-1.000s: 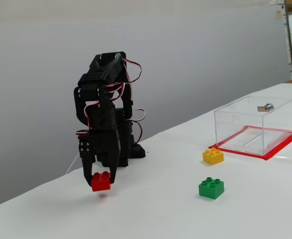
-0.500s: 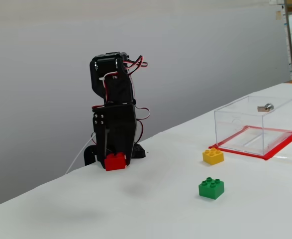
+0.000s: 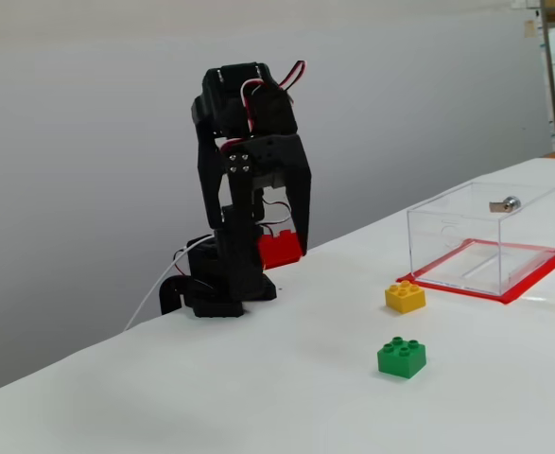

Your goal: Pick the red lego brick and place it into the transparent box

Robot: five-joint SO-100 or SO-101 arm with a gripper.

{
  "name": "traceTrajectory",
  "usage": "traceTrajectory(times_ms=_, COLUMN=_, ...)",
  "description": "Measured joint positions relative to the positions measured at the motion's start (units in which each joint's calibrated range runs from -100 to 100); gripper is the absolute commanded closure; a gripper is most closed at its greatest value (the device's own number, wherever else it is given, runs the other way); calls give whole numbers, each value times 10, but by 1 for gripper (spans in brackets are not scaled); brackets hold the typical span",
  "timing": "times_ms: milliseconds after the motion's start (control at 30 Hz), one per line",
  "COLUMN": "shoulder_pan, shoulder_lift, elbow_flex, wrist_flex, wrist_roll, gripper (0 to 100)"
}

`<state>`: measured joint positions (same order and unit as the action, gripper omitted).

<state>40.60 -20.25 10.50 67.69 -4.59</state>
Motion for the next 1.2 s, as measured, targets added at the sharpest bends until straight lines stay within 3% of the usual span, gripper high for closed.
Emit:
traceTrajectory(times_ms=467, shoulder_pan=-251, shoulder_lift=-21, elbow_flex=-99, wrist_flex=0, wrist_roll=3, gripper=82)
traceTrajectory(times_ms=1200, shoulder_pan=-634, shoulder_lift=-82, elbow_flex=-103, wrist_flex=0, wrist_roll=3, gripper=83)
